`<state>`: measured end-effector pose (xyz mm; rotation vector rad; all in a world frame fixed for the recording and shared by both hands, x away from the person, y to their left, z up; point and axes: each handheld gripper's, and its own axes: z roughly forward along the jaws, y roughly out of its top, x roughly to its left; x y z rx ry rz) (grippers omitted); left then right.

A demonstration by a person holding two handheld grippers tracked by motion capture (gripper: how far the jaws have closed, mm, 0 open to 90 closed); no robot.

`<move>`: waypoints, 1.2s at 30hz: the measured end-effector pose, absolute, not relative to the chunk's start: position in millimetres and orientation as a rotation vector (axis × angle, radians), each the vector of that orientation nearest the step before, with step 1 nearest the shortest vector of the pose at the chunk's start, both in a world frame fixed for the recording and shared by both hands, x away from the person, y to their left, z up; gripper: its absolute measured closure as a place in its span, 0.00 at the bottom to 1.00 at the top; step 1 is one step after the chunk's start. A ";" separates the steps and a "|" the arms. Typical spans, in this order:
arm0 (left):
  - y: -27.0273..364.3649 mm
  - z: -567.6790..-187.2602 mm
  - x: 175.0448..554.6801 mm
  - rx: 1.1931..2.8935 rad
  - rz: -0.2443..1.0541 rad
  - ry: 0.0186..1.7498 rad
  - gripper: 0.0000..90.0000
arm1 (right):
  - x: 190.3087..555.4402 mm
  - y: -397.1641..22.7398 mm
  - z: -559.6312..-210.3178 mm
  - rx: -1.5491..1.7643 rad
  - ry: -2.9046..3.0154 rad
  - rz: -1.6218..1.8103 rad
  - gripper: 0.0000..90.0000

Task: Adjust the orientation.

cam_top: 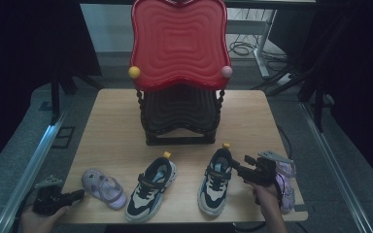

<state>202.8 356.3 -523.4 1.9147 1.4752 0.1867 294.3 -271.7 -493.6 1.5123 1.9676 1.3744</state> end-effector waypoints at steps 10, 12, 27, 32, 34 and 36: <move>362.9 -522.7 204.6 1.877 0.203 1.497 0.98 | 294.8 -272.5 -494.5 1.516 1.963 1.375 0.34; 362.8 -522.3 206.8 1.874 0.203 1.496 0.98 | 294.8 -272.4 -494.6 1.516 1.962 1.375 0.34; 358.0 -523.4 223.9 1.873 0.190 1.501 0.98 | 294.5 -272.5 -494.6 1.518 1.961 1.375 0.34; 354.9 -523.2 228.6 1.879 0.195 1.499 0.98 | 294.5 -272.6 -494.8 1.519 1.959 1.375 0.34; 354.2 -522.2 231.0 1.877 0.194 1.494 0.99 | 294.6 -272.6 -495.0 1.519 1.958 1.374 0.34; 354.0 -521.9 231.8 1.879 0.194 1.494 0.99 | 294.6 -272.4 -495.1 1.520 1.955 1.374 0.34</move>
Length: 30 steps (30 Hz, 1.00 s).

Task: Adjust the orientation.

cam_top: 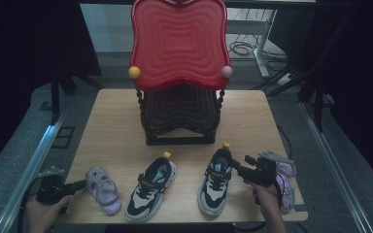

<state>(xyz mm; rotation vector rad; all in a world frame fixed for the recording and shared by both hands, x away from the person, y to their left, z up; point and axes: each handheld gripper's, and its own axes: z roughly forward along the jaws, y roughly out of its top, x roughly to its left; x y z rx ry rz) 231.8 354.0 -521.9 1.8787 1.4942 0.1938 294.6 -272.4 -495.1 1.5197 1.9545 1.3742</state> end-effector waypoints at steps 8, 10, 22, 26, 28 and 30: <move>353.3 -522.4 237.5 1.880 0.195 1.497 0.99 | 294.7 -272.5 -495.4 1.524 1.957 1.375 0.34; 352.8 -522.2 239.7 1.881 0.195 1.497 0.99 | 294.7 -272.4 -495.6 1.525 1.955 1.376 0.34; 349.7 -522.7 257.6 1.904 0.187 1.488 0.99 | 295.1 -272.7 -496.4 1.532 1.950 1.382 0.33; 347.8 -522.4 263.0 1.918 0.180 1.475 0.99 | 295.3 -272.9 -496.7 1.533 1.949 1.384 0.33; 346.1 -521.6 265.6 1.932 0.180 1.471 0.99 | 295.2 -272.9 -496.8 1.537 1.949 1.385 0.33; 344.6 -521.0 267.9 1.949 0.185 1.462 0.99 | 295.3 -272.8 -497.1 1.539 1.946 1.386 0.33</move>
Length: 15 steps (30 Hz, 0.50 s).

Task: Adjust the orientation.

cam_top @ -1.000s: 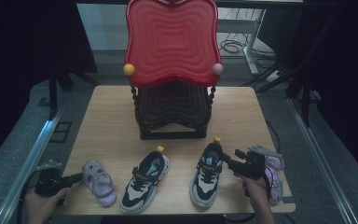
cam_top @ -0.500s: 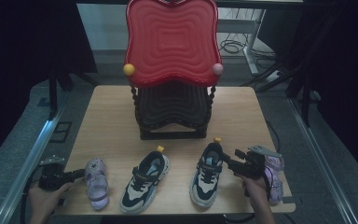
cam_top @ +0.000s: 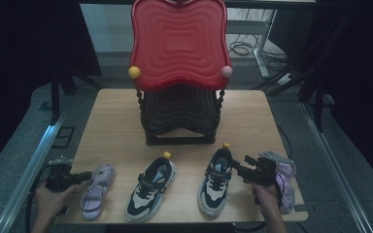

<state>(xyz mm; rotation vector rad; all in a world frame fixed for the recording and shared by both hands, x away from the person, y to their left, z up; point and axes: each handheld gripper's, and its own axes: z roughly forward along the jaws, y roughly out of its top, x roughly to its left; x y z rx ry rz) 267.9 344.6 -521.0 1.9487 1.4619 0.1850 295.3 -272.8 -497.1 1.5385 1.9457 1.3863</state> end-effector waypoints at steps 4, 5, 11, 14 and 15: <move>341.9 -519.7 272.0 1.977 0.189 1.446 0.99 | 295.7 -273.2 -498.0 1.546 1.943 1.396 0.33; 341.5 -519.6 273.0 1.979 0.187 1.445 0.99 | 295.8 -273.2 -498.2 1.545 1.943 1.395 0.33; 338.4 -518.3 277.9 1.999 0.181 1.433 0.99 | 295.3 -273.1 -497.3 1.549 1.946 1.398 0.33; 337.9 -517.3 279.1 2.005 0.182 1.433 0.98 | 295.0 -273.0 -496.6 1.545 1.948 1.397 0.33; 338.1 -516.6 279.6 2.007 0.181 1.432 0.98 | 294.9 -273.3 -496.3 1.541 1.949 1.396 0.33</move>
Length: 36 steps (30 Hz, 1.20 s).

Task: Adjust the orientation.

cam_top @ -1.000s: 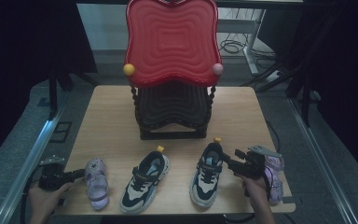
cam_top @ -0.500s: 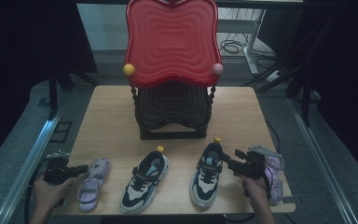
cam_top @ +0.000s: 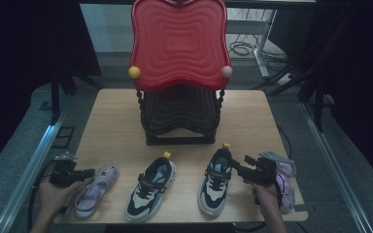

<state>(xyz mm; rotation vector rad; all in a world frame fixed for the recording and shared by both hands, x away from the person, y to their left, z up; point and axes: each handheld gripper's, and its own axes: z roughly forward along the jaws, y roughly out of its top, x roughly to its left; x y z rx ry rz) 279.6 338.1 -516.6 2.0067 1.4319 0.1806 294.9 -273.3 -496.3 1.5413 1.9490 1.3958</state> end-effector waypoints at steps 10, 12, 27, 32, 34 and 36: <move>336.8 -487.8 273.4 1.968 0.266 1.330 0.80 | 293.5 -275.2 -493.7 1.537 1.940 1.391 0.33; 331.8 -480.3 272.3 1.963 0.287 1.296 0.76 | 292.8 -275.0 -492.1 1.527 1.941 1.393 0.33; 317.7 -453.1 274.6 1.869 0.391 1.232 0.46 | 296.8 -275.5 -489.8 1.479 1.961 1.396 0.34; 327.4 -453.1 273.1 1.818 0.379 1.247 0.45 | 299.7 -277.3 -483.6 1.453 1.945 1.414 0.36; 328.2 -453.6 271.9 1.807 0.374 1.245 0.45 | 298.5 -278.3 -481.3 1.454 1.937 1.419 0.36; 328.5 -455.9 270.1 1.793 0.353 1.236 0.45 | 294.3 -280.9 -477.2 1.450 1.918 1.423 0.39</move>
